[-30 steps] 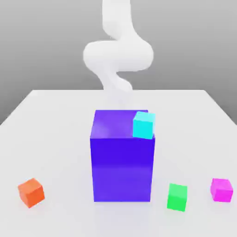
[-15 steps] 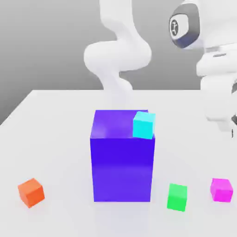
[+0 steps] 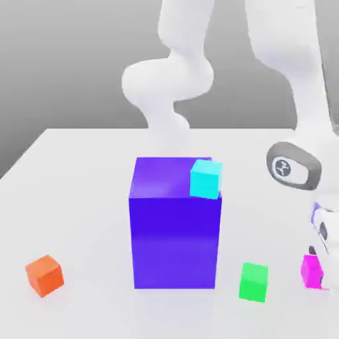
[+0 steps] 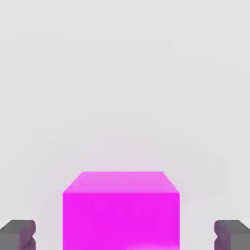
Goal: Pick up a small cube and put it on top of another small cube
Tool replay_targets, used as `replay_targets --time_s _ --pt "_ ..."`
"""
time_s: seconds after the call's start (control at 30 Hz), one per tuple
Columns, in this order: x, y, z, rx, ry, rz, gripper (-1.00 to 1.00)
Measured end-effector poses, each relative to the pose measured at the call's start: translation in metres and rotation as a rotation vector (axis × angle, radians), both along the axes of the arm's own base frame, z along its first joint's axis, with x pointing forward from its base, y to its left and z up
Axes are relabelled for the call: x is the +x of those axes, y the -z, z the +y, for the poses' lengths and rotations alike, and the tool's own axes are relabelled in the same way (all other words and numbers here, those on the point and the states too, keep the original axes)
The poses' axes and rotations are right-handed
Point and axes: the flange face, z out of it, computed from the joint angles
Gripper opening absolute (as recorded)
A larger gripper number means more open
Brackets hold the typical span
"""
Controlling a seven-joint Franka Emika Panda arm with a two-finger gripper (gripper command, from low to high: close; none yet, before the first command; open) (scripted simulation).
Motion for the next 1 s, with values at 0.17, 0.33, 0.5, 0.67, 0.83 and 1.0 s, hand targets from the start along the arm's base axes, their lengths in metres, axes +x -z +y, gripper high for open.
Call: replay_targets --time_s 0.17,0.33,0.5,0.67,0.83,1.0 --pt "0.000 0.002 0.000 -0.001 -0.001 0.001 -1.00" --pt "0.000 -0.051 -0.002 -0.002 -0.003 0.000 -1.00" --pt "0.018 -0.083 -0.054 -0.012 -0.104 -0.008 -1.00" --pt "0.031 -0.104 -0.123 -0.008 -0.197 -0.003 -1.00" --pt "0.030 -0.077 -0.138 0.001 -0.258 0.002 -1.00" --pt "0.028 -0.048 -0.138 0.000 -0.263 0.002 1.00"
